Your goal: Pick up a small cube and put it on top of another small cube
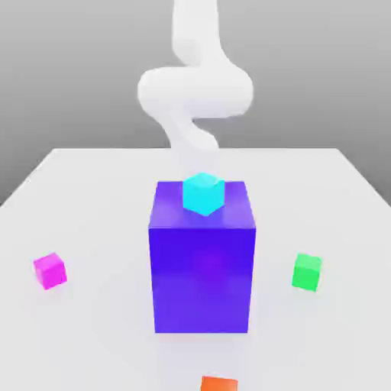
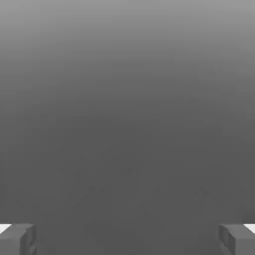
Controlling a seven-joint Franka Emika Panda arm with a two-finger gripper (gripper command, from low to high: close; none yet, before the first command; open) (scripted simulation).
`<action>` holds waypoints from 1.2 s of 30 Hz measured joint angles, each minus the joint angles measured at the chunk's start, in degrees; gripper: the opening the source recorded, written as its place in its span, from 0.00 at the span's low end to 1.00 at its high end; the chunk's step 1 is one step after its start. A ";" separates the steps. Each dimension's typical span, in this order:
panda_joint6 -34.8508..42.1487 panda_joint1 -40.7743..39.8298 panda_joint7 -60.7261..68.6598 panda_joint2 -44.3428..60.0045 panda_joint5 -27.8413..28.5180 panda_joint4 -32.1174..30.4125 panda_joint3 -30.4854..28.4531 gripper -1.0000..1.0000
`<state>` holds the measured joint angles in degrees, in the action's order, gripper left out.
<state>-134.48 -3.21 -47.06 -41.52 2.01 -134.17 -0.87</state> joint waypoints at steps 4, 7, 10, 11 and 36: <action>-4.39 -5.16 -1.85 7.11 3.08 -3.93 -2.09 0.50; -7.52 -8.88 -2.86 12.23 4.88 -6.75 -4.01 0.50; -10.70 -12.31 -3.68 17.31 6.41 -9.58 -6.43 0.50; -11.76 -13.40 -3.87 19.00 6.82 -10.52 -7.32 0.50; -39.01 -38.52 16.58 59.08 -19.19 -22.14 -5.61 0.00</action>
<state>-173.49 -41.73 -30.48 17.56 -17.18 -156.31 -6.47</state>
